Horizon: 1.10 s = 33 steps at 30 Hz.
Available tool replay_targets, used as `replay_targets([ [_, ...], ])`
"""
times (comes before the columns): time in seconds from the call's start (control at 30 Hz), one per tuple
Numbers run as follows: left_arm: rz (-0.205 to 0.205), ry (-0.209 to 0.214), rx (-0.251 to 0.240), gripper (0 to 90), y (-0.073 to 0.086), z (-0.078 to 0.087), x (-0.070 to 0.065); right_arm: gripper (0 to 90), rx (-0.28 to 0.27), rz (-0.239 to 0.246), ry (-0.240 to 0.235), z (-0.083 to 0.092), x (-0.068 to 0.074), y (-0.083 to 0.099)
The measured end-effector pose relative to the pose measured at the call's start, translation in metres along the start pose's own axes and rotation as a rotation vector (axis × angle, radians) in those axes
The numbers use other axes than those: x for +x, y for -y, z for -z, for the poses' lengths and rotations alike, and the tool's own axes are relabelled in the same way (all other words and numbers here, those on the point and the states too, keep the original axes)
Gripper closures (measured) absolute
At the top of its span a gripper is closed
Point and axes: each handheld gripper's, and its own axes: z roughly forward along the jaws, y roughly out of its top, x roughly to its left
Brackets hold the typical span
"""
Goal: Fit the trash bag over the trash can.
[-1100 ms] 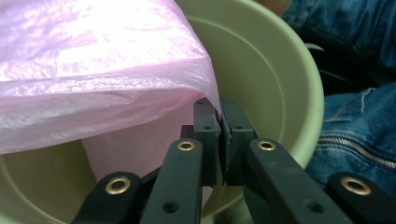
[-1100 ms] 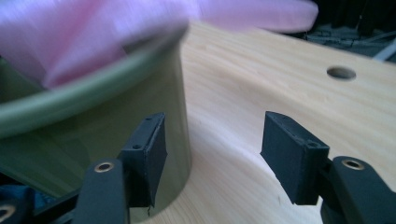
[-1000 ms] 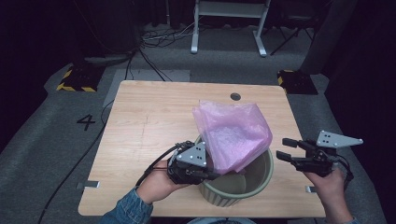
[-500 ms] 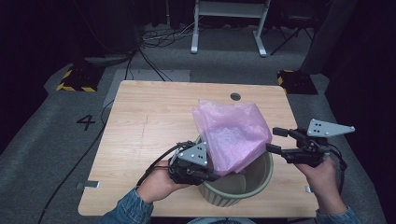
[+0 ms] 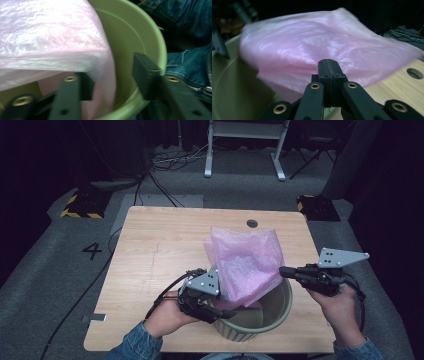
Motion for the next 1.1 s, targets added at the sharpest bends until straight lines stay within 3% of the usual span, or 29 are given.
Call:
replay_targets([
  [0.17, 0.008, -0.053, -0.063, 41.5, -0.002, 0.019, 0.002, 89.8, 0.025, 0.024, -0.043, 0.0, 0.013, 0.002],
  [0.37, 0.0, -0.095, -0.102, 40.0, -0.005, 0.037, 0.001, 89.8, 0.048, 0.028, -0.092, 0.001, 0.023, 0.008],
  [0.5, 0.014, -0.136, -0.14, 39.3, -0.005, 0.049, 0.003, 89.7, 0.076, 0.048, -0.102, 0.002, 0.031, 0.01],
  [0.57, 0.019, -0.137, -0.169, 39.3, -0.007, 0.053, 0.004, 89.7, 0.082, 0.046, -0.127, -0.001, 0.035, 0.011],
  [0.7, 0.002, -0.167, -0.171, 37.9, -0.014, 0.053, 0.009, 89.6, 0.098, 0.061, -0.12, -0.006, 0.039, 0.011],
  [0.77, 0.023, -0.174, -0.179, 37.3, -0.015, 0.052, 0.016, 89.4, 0.094, 0.055, -0.126, -0.007, 0.039, 0.012],
  [0.93, 0.089, -0.18, -0.16, 37.2, -0.014, 0.042, 0.036, 88.7, 0.101, 0.045, -0.13, -0.009, 0.037, 0.013],
  [1.03, 0.107, -0.149, -0.089, 52.9, -0.013, 0.027, 0.039, 87.2, 0.102, 0.041, -0.132, -0.009, 0.038, 0.014],
  [1.1, 0.09, -0.134, -0.027, 67.3, -0.012, 0.018, 0.037, 85.6, 0.099, 0.037, -0.13, -0.009, 0.038, 0.015],
])
